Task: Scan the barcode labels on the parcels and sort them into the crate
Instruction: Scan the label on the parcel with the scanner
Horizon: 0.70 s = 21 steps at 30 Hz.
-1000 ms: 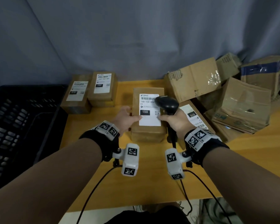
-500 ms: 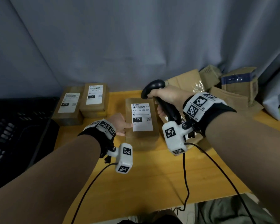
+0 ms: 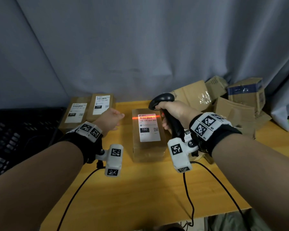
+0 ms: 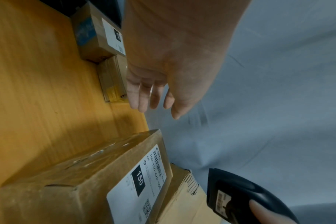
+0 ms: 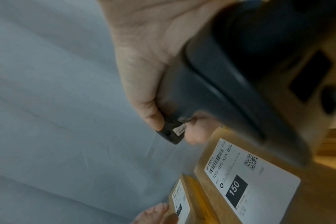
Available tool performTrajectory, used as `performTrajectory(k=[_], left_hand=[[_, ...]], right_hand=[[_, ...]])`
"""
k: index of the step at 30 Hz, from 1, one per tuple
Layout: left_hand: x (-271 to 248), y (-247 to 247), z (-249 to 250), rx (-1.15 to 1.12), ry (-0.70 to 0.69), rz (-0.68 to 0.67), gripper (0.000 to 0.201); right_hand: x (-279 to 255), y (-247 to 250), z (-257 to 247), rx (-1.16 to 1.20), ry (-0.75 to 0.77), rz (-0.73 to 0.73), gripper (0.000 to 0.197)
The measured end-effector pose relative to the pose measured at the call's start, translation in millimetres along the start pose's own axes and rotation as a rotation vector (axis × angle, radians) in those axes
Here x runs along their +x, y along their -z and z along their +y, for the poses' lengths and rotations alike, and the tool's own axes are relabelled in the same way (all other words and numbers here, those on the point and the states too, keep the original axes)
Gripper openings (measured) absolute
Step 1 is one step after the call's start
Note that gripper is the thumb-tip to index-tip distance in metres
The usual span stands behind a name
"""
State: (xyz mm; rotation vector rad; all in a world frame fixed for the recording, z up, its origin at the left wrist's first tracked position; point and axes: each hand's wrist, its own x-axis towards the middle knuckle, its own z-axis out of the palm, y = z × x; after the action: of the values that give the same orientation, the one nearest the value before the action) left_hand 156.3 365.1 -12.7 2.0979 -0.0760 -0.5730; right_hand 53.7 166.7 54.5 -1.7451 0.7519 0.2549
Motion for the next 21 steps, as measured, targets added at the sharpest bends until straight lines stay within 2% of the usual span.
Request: performTrajectory(k=[9, 11, 13, 14, 16, 19, 21], left_hand=[[-1, -9, 2, -0.013, -0.026, -0.006, 0.025], [-1, -11, 2, -0.011, -0.028, -0.007, 0.022], [-2, -13, 0, 0.018, -0.026, -0.02, 0.028], [-3, -14, -2, 0.054, -0.036, -0.032, 0.036], [-5, -17, -8, 0.251, -0.117, -0.065, 0.053], [-12, -25, -18, 0.567, -0.29, -0.146, 0.072], [-15, -34, -21, 0.726, -0.342, -0.244, 0.082]], right_hand=[[-2, -1, 1, 0.046, 0.017, 0.02, 0.028], [-1, -3, 3, 0.067, 0.038, 0.047, 0.024], [4, -6, 10, 0.042, 0.089, 0.09, 0.017], [6, -8, 16, 0.008, 0.118, 0.098, 0.014], [17, -14, 34, -0.035, 0.134, 0.106, 0.028], [32, -24, 61, -0.106, 0.054, 0.212, 0.037], [41, -30, 75, -0.131, -0.007, 0.243, 0.042]])
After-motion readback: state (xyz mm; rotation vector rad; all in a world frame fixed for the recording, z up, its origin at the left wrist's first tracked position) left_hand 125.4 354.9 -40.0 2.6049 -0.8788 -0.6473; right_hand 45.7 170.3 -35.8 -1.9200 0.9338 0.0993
